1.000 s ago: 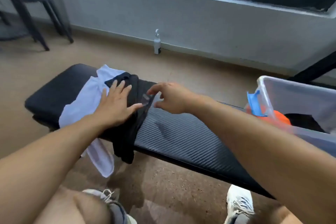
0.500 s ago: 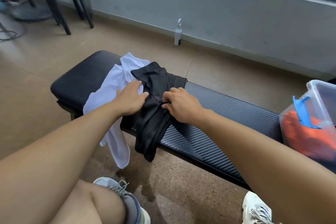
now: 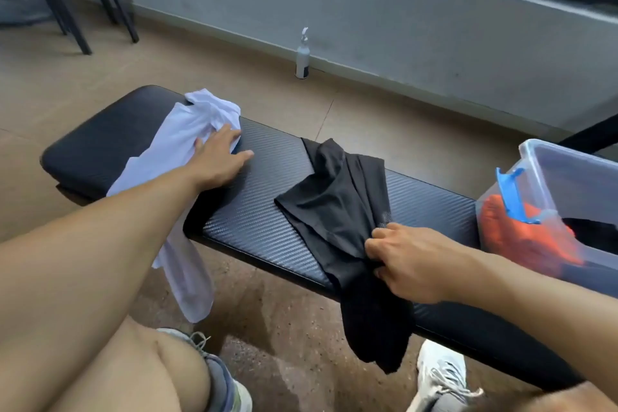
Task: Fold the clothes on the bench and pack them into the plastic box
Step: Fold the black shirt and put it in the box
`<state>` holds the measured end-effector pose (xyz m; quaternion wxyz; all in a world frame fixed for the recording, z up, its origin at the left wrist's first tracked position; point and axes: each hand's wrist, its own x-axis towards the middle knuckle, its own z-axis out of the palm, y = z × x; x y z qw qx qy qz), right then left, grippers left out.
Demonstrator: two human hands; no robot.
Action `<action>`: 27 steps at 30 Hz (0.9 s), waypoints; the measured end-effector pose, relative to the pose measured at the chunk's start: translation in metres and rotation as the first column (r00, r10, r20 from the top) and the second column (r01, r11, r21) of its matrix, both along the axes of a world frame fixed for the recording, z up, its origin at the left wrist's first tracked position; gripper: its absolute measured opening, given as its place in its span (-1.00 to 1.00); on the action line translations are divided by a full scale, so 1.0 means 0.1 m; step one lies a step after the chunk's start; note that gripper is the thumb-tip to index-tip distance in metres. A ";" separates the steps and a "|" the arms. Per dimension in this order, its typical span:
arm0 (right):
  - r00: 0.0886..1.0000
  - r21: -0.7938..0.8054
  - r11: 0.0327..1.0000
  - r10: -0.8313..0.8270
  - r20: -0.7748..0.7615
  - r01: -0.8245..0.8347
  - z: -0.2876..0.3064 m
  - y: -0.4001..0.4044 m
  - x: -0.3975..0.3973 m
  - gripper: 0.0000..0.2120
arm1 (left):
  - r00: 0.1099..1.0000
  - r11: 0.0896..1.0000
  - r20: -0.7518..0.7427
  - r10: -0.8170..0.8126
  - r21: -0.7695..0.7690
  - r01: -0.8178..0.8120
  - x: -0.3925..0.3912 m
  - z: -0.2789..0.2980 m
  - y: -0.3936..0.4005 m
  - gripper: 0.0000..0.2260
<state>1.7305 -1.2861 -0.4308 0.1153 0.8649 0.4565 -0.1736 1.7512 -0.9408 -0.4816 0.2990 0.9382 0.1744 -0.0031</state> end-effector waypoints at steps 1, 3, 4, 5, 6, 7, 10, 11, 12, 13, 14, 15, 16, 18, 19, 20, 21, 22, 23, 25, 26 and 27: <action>0.999 -0.022 1.000 0.009 -0.039 -0.010 0.02 -0.02 -0.04 -0.90 | 1.000 1.000 0.009 0.008 0.001 -0.008 0.02 -0.01 -0.01 -0.48; 0.995 -0.040 0.999 -0.005 -0.100 0.001 0.07 -0.03 -0.07 -0.80 | 1.000 0.999 0.009 0.008 0.034 -0.008 0.06 -0.05 -0.03 -0.47; 0.993 -0.033 0.999 -0.029 -0.117 0.025 0.08 -0.02 -0.05 -0.70 | 1.000 0.998 0.022 0.007 0.055 -0.009 0.08 -0.08 -0.04 -0.46; 0.987 -0.001 0.997 -0.075 -0.140 0.076 0.10 -0.01 -0.02 -0.60 | 0.998 0.997 0.051 0.025 0.068 -0.028 0.09 -0.10 -0.06 -0.45; 0.977 0.051 0.988 -0.137 -0.160 0.147 0.12 0.00 0.02 -0.52 | 0.995 0.995 0.086 0.060 0.072 -0.066 0.11 -0.11 -0.08 -0.44; 0.964 0.133 0.966 -0.198 -0.177 0.223 0.12 0.02 0.07 -0.49 | 0.985 0.991 0.137 0.100 0.074 -0.111 0.12 -0.11 -0.10 -0.43; 0.937 0.426 0.835 -0.323 -0.134 0.349 0.03 0.02 0.24 -0.71 | 0.941 0.933 0.213 0.262 0.195 -0.304 0.18 -0.06 -0.15 -0.39; 0.928 0.448 0.815 -0.355 -0.114 0.367 -0.02 0.02 0.27 -0.72 | 0.920 0.893 0.171 0.352 0.231 -0.385 0.19 -0.05 -0.16 -0.36; 0.921 0.428 0.818 -0.373 -0.112 0.383 -0.08 0.02 0.29 -0.61 | 0.893 0.858 0.101 0.439 0.248 -0.450 0.20 -0.04 -0.17 -0.34; 0.917 0.387 0.833 -0.380 -0.120 0.396 -0.14 0.02 0.30 -0.48 | 0.869 0.839 0.018 0.495 0.249 -0.483 0.21 -0.04 -0.16 -0.38; 0.915 0.350 0.845 -0.386 -0.119 0.403 -0.20 0.03 0.29 -0.39 | 0.867 0.845 -0.039 0.498 0.245 -0.474 0.22 -0.07 -0.15 -0.45; 0.918 0.340 0.853 -0.381 -0.108 0.395 -0.24 0.04 0.27 -0.37 | 0.883 0.862 -0.053 0.467 0.252 -0.440 0.23 -0.11 -0.14 -0.52; 0.924 0.356 0.854 -0.371 -0.097 0.380 -0.29 0.05 0.24 -0.40 | 0.904 0.875 -0.021 0.426 0.261 -0.407 0.24 -0.15 -0.12 -0.59; 0.936 0.423 0.839 -0.342 -0.084 0.344 -0.35 0.08 0.21 -0.49 | 0.922 0.888 0.077 0.379 0.249 -0.386 0.27 -0.19 -0.14 -0.67; 0.944 0.439 0.838 -0.319 -0.088 0.324 -0.35 0.11 0.20 -0.52 | 0.924 0.893 0.108 0.366 0.238 -0.381 0.28 -0.19 -0.18 -0.69; 0.954 0.441 0.848 -0.284 -0.091 0.295 -0.36 0.13 0.18 -0.54 | 0.931 0.903 0.126 0.341 0.230 -0.362 0.31 -0.19 -0.23 -0.69; 0.968 0.435 0.865 -0.236 -0.085 0.249 -0.38 0.15 0.16 -0.53 | 0.944 0.919 0.132 0.304 0.222 -0.327 0.35 -0.18 -0.30 -0.69; 0.979 0.419 0.885 -0.186 -0.079 0.202 -0.39 0.16 0.13 -0.52 | 0.959 0.936 0.129 0.254 0.216 -0.277 0.39 -0.16 -0.38 -0.67; 0.988 0.401 0.903 -0.138 -0.074 0.156 -0.40 0.18 0.09 -0.51 | 0.973 0.952 0.119 0.197 0.212 -0.219 0.44 -0.15 -0.43 -0.66; 0.996 0.380 0.922 -0.064 -0.057 0.081 -0.43 0.22 0.01 -0.48 | 0.994 0.974 0.079 0.081 0.207 -0.095 0.54 -0.18 -0.50 -0.65; 0.997 0.380 0.923 -0.042 -0.058 0.061 -0.44 0.25 -0.02 -0.47 | 0.997 0.976 0.054 0.051 0.207 -0.061 0.57 -0.20 -0.52 -0.65; 0.997 0.384 0.922 -0.023 -0.067 0.048 -0.45 0.27 -0.05 -0.47 | 0.998 0.977 0.048 0.052 0.204 -0.061 0.59 -0.21 -0.53 -0.62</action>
